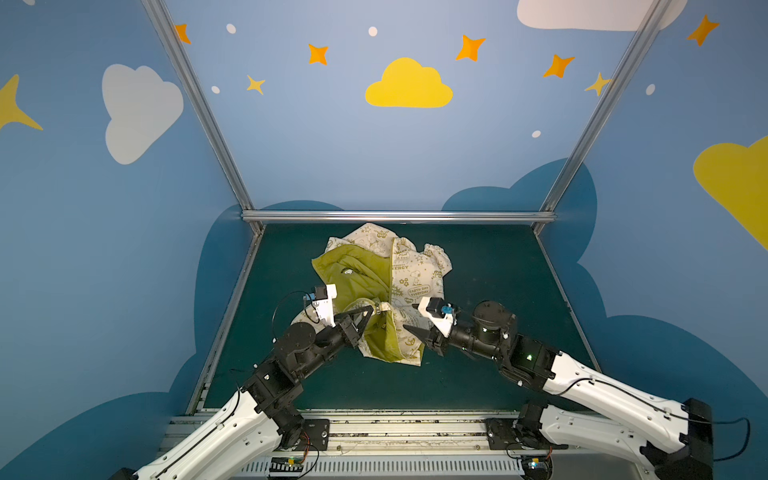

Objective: Zip up the jacket

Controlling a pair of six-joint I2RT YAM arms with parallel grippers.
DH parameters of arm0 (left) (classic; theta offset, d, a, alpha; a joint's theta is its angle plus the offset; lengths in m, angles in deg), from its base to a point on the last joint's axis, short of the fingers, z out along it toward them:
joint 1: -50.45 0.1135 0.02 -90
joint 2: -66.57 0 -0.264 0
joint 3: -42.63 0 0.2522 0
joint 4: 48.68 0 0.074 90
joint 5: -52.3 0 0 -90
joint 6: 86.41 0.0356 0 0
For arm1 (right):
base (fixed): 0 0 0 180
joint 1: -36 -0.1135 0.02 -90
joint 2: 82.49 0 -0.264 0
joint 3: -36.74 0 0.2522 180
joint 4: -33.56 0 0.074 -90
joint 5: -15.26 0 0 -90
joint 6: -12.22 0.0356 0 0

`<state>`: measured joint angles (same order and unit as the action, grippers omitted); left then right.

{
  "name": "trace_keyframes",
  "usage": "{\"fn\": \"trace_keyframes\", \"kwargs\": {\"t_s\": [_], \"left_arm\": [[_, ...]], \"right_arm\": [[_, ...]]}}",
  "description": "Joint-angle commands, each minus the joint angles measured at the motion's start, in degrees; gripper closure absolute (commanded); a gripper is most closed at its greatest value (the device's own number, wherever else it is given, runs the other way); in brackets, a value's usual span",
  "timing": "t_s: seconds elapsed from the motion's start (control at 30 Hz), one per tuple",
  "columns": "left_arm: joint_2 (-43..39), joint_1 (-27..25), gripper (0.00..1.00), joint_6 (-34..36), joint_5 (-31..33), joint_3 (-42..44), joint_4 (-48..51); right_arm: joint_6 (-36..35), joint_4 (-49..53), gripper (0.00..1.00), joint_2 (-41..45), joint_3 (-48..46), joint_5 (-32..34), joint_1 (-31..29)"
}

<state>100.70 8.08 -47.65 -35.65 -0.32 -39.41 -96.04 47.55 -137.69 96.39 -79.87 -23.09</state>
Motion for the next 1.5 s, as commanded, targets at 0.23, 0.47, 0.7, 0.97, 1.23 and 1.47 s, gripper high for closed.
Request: {"fn": "trace_keyframes", "kwargs": {"t_s": [0.23, 0.47, 0.7, 0.97, 1.23, 1.47], "left_arm": [[0.59, 0.28, 0.97, -1.59, -1.15, -0.53, -0.49], [0.62, 0.27, 0.97, -2.27, -1.05, -0.35, -1.06], [2.18, 0.27, 0.97, -2.31, -2.04, -0.53, -2.64], [2.26, 0.27, 0.97, -2.0, -2.75, -0.52, -3.92], [2.28, 0.28, 0.97, -2.17, -2.86, -0.28, -4.18], [2.63, 0.29, 0.97, -3.01, -3.1, 0.58, -5.65]], "right_arm": [[-22.69, 14.7, 0.48, -7.5, 14.1, -4.92, -1.9], [-25.48, 13.9, 0.48, -12.47, 16.75, -2.48, -3.79], [-24.98, 12.7, 0.61, -16.34, 19.83, -1.8, -4.02], [-23.84, 12.82, 0.66, -18.87, 21.2, -1.21, -3.75], [-22.73, 12.42, 0.73, -19.19, 21.58, -0.5, -3.22], [-22.61, 11.81, 0.83, -19.36, 21.78, 1.17, -2.96]]}}
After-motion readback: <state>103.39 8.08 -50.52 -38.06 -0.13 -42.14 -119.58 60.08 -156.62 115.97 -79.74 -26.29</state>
